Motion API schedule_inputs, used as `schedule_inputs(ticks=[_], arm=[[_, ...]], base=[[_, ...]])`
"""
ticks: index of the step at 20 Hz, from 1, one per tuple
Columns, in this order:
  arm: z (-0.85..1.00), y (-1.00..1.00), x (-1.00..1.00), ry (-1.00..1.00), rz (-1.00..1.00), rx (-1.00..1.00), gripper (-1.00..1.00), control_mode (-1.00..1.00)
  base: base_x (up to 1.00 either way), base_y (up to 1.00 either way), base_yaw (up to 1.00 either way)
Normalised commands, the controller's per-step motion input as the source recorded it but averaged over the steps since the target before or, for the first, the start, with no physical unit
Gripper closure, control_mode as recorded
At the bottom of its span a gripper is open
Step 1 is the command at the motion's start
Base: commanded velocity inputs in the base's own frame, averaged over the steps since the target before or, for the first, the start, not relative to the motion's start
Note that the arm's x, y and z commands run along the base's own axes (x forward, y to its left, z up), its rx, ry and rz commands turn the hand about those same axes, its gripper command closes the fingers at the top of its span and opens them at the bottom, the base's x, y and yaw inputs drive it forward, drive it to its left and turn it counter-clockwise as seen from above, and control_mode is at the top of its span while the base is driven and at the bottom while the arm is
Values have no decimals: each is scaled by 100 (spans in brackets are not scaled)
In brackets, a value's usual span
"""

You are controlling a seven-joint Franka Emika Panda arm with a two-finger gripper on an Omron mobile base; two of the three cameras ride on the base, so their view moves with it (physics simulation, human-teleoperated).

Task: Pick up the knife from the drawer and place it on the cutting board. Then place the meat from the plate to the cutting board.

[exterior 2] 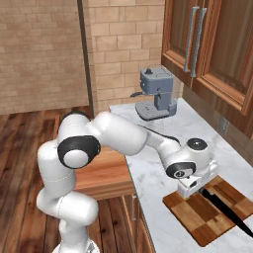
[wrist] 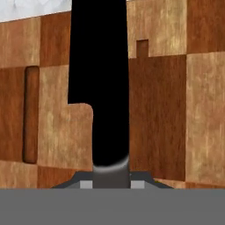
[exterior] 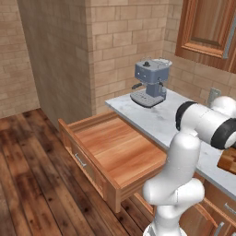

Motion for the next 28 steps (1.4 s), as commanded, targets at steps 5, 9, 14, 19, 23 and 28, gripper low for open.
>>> schedule_inputs(ticks=[5,9,14,19,23,28], arm=[[-29,-12,0,0,0,5,100,-100],[-25,0,1,0,1,4,100,-100],[-22,0,5,3,3,1,100,-100],[-20,7,12,7,2,0,100,-100],[-23,15,9,8,1,0,100,-100],[-27,5,0,6,0,0,-100,-100]], base=[[0,0,0],[0,0,0],[0,0,0],[0,0,0],[0,0,0],[0,0,0]])
